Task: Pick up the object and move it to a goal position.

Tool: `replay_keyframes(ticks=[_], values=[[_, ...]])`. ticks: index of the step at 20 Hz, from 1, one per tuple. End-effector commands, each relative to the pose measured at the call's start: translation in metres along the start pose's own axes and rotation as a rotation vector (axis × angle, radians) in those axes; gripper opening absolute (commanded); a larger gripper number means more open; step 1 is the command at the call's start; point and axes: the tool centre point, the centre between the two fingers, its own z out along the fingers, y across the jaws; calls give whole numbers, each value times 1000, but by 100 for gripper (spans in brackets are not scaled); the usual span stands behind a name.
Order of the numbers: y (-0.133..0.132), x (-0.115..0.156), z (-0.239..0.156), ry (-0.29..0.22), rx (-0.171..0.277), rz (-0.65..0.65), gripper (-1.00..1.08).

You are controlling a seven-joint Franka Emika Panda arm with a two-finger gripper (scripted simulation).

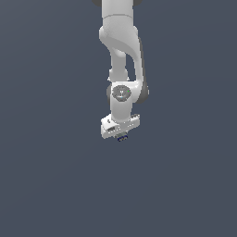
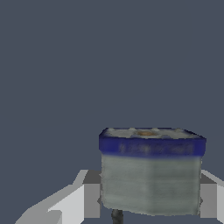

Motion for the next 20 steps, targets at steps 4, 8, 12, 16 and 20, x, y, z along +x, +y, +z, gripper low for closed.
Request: replay_keyframes(ticks=[4,8,12,16,20], values=[[26,-34,-32,1,-1,1,-100],[49,-65,-61,1,0,1,-100],[72,-96,-90,2,0,1,-100],[93,-122,-116,3,1,1,-100],[111,-143,-137,3,1,1,-100]])
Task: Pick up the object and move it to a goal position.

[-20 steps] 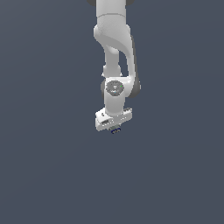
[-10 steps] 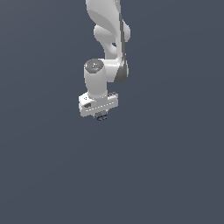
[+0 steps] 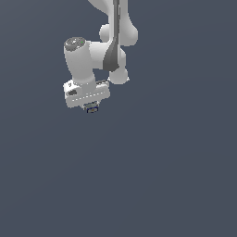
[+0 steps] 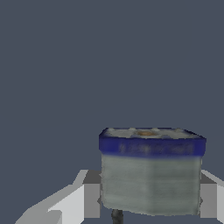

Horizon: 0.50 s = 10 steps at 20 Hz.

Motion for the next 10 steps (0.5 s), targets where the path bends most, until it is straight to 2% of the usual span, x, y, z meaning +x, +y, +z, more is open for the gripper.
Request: replay_keyframes(ticks=[1,10], values=[[10,-13,-13,0,1,-1,-100],[28,-31,-33,-1,-1,-1,-100]])
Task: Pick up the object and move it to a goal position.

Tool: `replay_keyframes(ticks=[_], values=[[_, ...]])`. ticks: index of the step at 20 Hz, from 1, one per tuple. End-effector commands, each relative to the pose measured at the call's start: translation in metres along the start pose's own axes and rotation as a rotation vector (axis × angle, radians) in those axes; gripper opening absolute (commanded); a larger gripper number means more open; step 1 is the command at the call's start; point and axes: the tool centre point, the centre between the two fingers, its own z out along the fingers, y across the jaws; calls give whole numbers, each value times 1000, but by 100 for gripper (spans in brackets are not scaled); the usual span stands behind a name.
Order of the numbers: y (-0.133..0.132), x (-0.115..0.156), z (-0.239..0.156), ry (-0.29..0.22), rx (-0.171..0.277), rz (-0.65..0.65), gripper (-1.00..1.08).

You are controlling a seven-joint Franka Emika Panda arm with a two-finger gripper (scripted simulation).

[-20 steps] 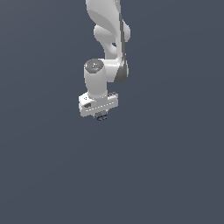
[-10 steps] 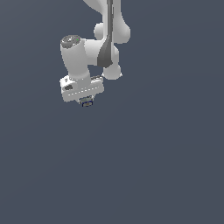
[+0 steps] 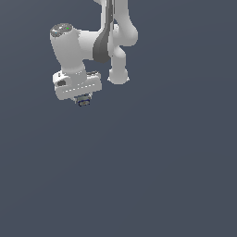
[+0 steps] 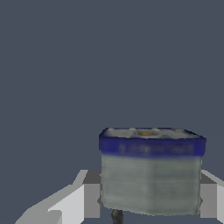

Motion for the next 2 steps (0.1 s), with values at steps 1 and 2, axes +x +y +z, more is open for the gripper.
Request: replay_keyframes(ticks=[1,2], values=[[1,0,-1,-1,0,-1,-100],[1,0,-1,-1,0,-1,-100]])
